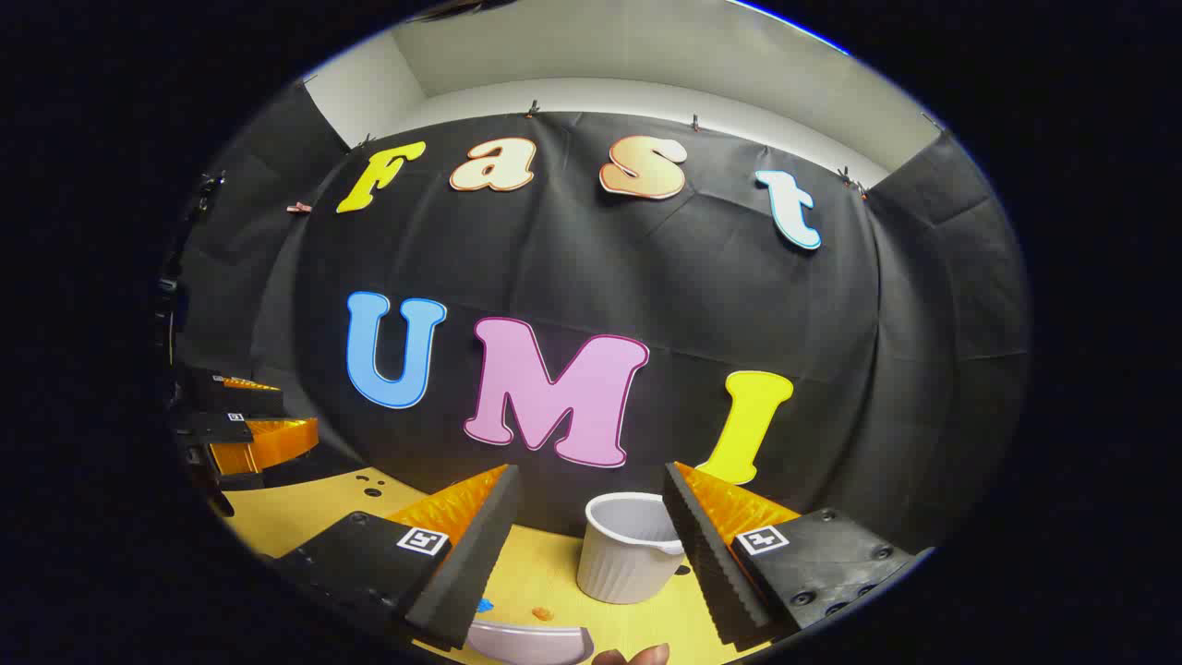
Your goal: Pick up the small broom and dustpan from the desktop, sweep the trash into the dustpan with the broom, and then empty the trash into the garbage bin.
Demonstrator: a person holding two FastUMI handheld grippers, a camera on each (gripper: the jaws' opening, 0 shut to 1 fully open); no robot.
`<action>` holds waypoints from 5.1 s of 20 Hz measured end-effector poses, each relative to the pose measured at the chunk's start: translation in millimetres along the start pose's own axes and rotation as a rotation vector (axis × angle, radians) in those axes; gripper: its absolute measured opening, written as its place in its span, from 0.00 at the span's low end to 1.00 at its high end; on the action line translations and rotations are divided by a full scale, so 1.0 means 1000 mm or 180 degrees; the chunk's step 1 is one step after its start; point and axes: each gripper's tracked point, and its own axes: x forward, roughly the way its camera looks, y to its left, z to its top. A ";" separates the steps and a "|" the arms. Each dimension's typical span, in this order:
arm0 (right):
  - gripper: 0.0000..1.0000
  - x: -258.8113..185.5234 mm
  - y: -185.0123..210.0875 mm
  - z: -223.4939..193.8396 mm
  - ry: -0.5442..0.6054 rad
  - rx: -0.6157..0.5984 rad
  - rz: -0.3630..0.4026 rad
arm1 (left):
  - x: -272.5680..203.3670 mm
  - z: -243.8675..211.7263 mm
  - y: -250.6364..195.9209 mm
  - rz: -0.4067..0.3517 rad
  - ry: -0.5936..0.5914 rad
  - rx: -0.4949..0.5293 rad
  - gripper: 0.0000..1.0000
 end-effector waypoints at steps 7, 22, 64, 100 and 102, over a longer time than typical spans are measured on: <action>0.97 0.000 -0.004 0.001 -0.0015 -0.0019 0.0015 | 0.003 0.002 -0.007 -0.0011 -0.0021 0.0067 0.98; 0.97 -0.007 0.015 -0.069 0.0837 0.0087 0.0373 | 0.009 -0.050 -0.017 -0.0174 0.0487 0.0304 0.98; 0.41 -0.115 0.063 -0.412 0.4228 0.0404 0.0851 | -0.030 -0.340 0.015 -0.0616 0.2973 0.0393 0.94; 0.41 -0.120 0.006 -0.414 0.4682 -0.0476 0.1628 | 0.118 -0.433 -0.062 -0.1320 0.3627 0.1021 0.27; 0.32 -0.118 0.005 -0.418 0.4701 -0.0519 0.1705 | 0.125 -0.440 -0.078 -0.1408 0.3669 0.1070 0.25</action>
